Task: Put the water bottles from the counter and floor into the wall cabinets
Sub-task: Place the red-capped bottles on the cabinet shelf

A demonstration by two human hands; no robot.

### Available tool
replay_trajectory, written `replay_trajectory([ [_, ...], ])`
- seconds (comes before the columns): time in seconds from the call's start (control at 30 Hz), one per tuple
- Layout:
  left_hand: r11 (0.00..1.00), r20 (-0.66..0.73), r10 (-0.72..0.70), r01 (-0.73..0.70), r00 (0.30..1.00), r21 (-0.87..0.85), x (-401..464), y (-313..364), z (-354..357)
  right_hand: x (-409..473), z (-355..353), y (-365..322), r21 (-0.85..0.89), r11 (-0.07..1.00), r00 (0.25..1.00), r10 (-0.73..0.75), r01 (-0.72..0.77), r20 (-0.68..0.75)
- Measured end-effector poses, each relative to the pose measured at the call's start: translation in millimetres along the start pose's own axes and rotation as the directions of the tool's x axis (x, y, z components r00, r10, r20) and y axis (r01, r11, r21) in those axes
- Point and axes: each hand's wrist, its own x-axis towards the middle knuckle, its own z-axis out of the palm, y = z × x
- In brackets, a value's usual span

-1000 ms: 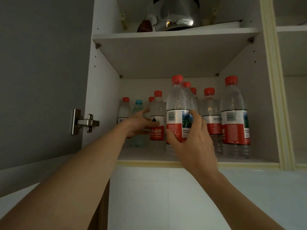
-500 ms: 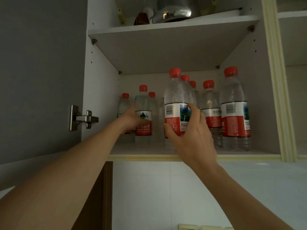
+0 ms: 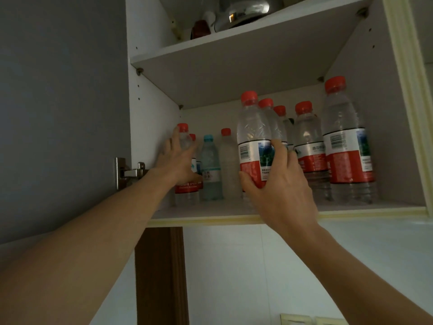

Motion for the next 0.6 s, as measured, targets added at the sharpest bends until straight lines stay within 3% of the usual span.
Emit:
replay_trajectory([
  [0.23,0.999,-0.016,-0.003,0.004,1.0,0.035,-5,5,8,0,1,1,-0.003,1.0,1.0,-0.026,0.026,-0.016],
  [0.6,0.936,-0.029,-0.11,0.113,0.994,0.333,-16,11,0,-2,-3,2,-0.009,1.0,1.0,-0.028,0.028,-0.011],
])
